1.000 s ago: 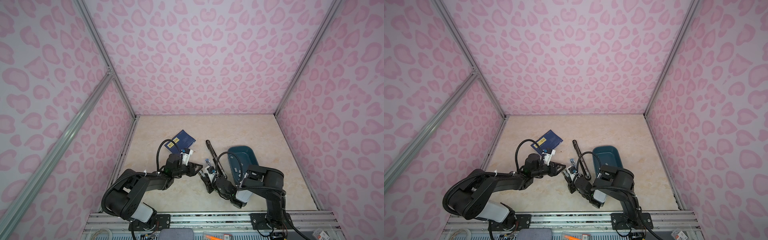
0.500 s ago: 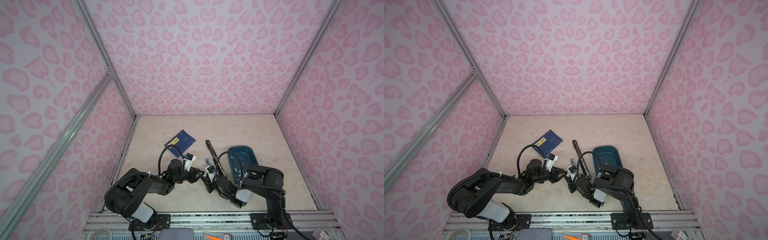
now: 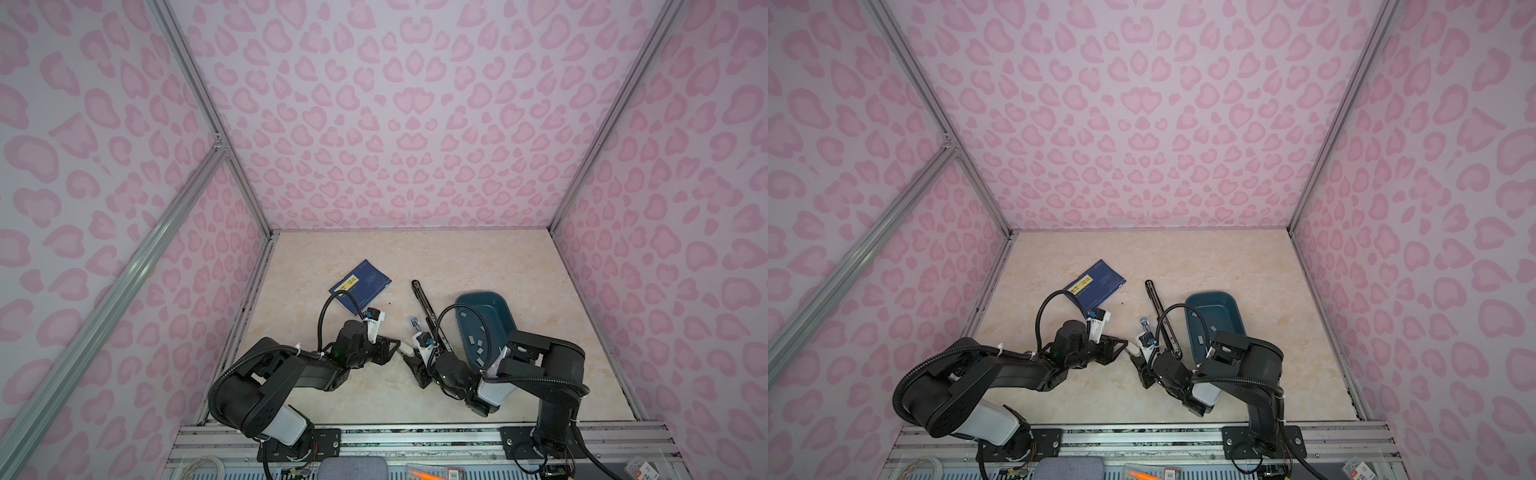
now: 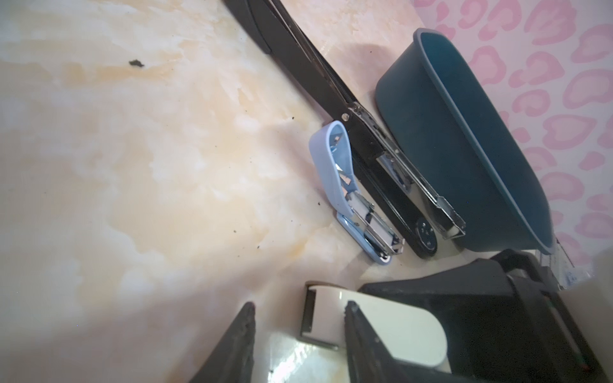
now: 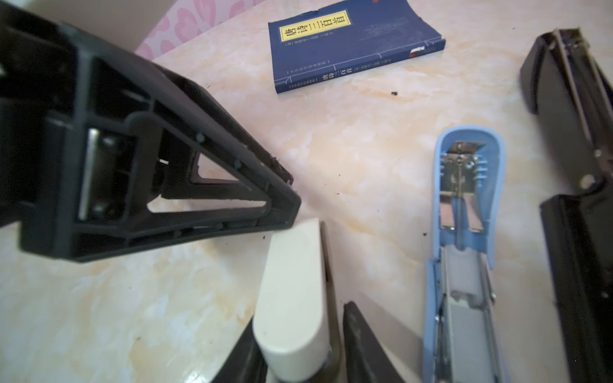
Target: Load the staples into the stapler
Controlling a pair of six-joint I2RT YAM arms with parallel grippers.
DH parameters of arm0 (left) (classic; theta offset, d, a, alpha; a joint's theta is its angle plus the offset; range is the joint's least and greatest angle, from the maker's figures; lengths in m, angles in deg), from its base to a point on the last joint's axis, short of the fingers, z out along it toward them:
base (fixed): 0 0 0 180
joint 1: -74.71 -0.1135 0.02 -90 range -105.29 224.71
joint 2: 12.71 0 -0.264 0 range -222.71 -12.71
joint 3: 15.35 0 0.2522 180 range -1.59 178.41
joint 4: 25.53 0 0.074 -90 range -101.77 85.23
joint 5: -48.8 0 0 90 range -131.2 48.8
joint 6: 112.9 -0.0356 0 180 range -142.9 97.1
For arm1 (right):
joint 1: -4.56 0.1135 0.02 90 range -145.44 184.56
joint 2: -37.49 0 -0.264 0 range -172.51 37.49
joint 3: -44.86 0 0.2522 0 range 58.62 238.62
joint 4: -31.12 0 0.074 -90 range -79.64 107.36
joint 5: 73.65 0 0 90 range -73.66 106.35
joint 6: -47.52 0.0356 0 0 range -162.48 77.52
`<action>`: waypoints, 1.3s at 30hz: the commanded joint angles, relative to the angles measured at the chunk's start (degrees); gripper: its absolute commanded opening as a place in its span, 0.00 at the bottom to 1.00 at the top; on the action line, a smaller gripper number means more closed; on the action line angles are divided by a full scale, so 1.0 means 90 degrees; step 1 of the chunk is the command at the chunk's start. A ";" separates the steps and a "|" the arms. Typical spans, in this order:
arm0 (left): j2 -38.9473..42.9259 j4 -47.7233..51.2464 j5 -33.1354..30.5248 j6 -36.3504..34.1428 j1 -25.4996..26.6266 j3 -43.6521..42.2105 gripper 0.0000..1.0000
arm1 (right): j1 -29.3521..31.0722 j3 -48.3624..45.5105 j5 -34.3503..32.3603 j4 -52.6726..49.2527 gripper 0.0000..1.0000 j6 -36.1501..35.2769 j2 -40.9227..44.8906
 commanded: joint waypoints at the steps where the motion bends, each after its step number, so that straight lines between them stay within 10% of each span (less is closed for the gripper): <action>1: 0.0124 0.0135 -0.0232 -0.0088 0.0019 0.0023 0.45 | 0.0021 -0.0024 0.0001 -0.0260 0.43 -0.0105 0.0207; 14: 0.0372 0.0442 -0.0342 -0.0237 0.0245 0.0116 0.45 | 0.0307 0.0535 -0.0594 -0.2538 0.35 -0.0526 0.1518; 39: 0.0005 0.0413 -0.0661 -0.0282 0.0515 0.0196 0.44 | 0.0418 0.0453 -0.0990 -0.2210 0.15 -0.0206 0.0867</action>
